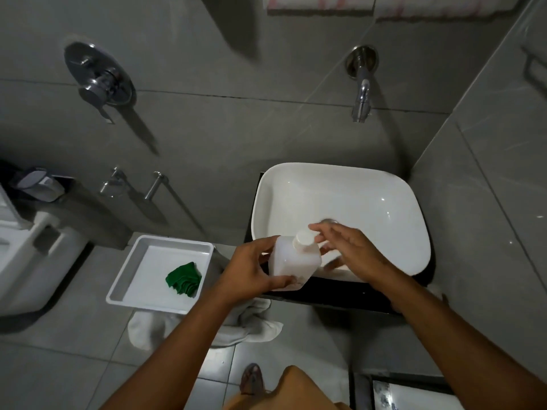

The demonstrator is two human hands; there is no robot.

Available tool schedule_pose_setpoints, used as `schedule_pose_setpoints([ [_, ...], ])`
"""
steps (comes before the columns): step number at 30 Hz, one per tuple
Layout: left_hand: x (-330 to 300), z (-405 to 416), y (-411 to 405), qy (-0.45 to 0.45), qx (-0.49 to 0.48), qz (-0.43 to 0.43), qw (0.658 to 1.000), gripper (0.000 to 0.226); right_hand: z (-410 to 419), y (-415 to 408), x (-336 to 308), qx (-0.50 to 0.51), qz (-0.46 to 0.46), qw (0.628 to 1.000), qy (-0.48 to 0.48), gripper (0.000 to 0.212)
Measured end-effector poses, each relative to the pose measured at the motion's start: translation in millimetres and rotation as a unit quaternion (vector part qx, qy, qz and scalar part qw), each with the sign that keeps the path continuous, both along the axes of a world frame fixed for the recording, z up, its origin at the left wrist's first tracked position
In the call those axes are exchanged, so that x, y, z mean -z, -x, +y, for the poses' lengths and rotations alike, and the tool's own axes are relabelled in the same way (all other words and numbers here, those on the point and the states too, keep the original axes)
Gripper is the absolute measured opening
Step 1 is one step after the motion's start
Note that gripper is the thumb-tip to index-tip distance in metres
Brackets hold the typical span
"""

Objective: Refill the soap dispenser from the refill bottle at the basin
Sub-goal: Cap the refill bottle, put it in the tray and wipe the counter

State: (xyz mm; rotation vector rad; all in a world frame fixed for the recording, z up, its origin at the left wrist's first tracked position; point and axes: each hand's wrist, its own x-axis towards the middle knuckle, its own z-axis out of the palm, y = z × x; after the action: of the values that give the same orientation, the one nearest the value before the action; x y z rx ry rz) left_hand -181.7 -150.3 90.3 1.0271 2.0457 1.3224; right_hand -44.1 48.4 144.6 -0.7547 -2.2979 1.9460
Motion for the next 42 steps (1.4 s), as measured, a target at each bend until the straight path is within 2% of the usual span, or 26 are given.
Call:
schedule_pose_setpoints([
  [2,0,-5,0,-0.010,-0.016,-0.039,0.999,0.078,-9,-3,18,0.017,-0.063,0.986,0.155,0.040],
  [5,3,-21,2,-0.015,-0.041,-0.083,0.996,0.086,-35,4,35,-0.004,-0.071,0.972,0.222,0.037],
  [9,6,-56,16,-0.011,-0.107,-0.126,0.986,0.095,-72,37,45,0.001,-0.063,0.976,0.210,0.040],
  [12,14,-90,35,-0.020,-0.154,-0.124,0.980,0.083,-101,72,55,-0.025,-0.061,0.976,0.206,0.039],
  [17,44,-167,87,-0.026,-0.250,-0.098,0.963,0.065,-168,149,81,-0.049,-0.070,0.961,0.265,0.024],
  [19,62,-199,111,-0.018,-0.294,-0.121,0.948,0.060,-200,184,95,-0.056,-0.083,0.957,0.273,0.015],
  [22,94,-240,152,0.004,-0.337,-0.141,0.931,0.057,-244,239,129,-0.059,-0.109,0.949,0.288,0.018],
  [24,118,-262,180,0.023,-0.354,-0.131,0.926,0.052,-268,275,160,-0.058,-0.124,0.947,0.292,0.011],
  [27,155,-284,217,0.046,-0.377,-0.120,0.917,0.049,-297,323,207,-0.061,-0.141,0.943,0.295,0.030],
  [31,201,-301,253,0.070,-0.402,-0.104,0.907,0.049,-319,367,260,-0.055,-0.159,0.942,0.291,0.034],
  [42,268,-312,278,0.074,-0.409,-0.107,0.903,0.054,-332,403,329,-0.044,-0.184,0.929,0.318,0.038],
])
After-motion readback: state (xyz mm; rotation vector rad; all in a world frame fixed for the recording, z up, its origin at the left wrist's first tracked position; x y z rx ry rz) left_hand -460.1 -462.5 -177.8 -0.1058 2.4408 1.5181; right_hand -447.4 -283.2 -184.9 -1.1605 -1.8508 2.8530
